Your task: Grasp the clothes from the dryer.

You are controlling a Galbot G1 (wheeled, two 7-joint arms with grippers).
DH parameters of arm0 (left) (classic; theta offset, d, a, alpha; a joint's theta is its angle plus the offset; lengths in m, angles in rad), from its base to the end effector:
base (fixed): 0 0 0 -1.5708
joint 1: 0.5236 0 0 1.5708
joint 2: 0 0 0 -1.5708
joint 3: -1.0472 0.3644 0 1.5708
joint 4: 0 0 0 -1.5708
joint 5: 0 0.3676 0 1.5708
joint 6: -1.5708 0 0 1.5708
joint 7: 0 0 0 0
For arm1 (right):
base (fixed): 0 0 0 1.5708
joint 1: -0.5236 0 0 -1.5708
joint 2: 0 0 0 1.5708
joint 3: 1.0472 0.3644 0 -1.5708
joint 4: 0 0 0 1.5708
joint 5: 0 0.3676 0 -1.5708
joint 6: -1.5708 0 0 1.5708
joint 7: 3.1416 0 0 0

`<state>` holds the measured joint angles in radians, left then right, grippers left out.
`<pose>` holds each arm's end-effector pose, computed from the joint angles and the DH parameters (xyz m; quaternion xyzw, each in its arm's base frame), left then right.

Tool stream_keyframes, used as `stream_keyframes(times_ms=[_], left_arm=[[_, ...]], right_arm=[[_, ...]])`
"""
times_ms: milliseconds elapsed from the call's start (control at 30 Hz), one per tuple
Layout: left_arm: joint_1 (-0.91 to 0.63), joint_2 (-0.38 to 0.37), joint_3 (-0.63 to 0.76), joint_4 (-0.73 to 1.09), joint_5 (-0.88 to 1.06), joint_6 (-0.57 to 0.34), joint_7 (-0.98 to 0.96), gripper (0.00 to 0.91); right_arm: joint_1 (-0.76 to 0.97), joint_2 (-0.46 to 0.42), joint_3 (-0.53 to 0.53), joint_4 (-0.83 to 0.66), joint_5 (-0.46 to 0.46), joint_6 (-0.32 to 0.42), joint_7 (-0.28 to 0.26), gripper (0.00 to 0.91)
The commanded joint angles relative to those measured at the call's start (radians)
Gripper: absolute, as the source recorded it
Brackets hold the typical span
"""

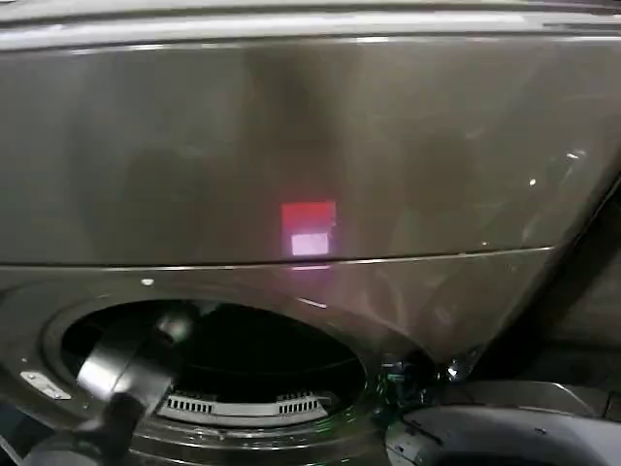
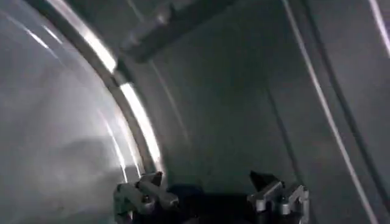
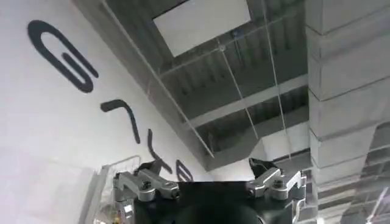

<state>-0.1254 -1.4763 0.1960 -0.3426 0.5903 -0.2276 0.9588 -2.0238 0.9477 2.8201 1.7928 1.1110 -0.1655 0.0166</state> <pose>0.6952 -0.0140 -0.1917 -0.5086 -0.6264 -0.5543 0.2042 -0.1943 -0.3832 0.1559 0.5134 0.7385 -0.2142 0.3810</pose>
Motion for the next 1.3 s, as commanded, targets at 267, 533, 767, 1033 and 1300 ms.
stream_keyframes(times_ms=[267, 533, 767, 1033, 1300], left_arm=[[-0.044, -0.024, 0.053, 0.162, 0.044, -0.008, 0.088, 0.907], [-0.033, -0.038, 0.06, 0.173, 0.029, 0.017, 0.029, 0.648], [-0.034, -0.044, 0.08, 0.175, 0.038, 0.011, 0.034, 0.0], [-0.028, -0.056, -0.018, 0.171, 0.018, 0.006, 0.003, 0.0], [0.089, -0.022, -0.192, -0.03, -0.12, 0.053, -0.123, 0.0]], right_arm=[[0.01, 0.001, -0.015, 0.016, -0.001, 0.001, 0.001, 0.907], [0.03, 0.002, -0.038, 0.016, -0.012, 0.003, 0.0, 0.907], [0.043, 0.005, -0.05, 0.015, -0.025, 0.006, -0.003, 0.907], [0.053, 0.006, -0.061, 0.015, -0.031, 0.007, -0.003, 0.907], [0.063, 0.005, -0.079, 0.018, -0.043, 0.008, -0.002, 0.907]])
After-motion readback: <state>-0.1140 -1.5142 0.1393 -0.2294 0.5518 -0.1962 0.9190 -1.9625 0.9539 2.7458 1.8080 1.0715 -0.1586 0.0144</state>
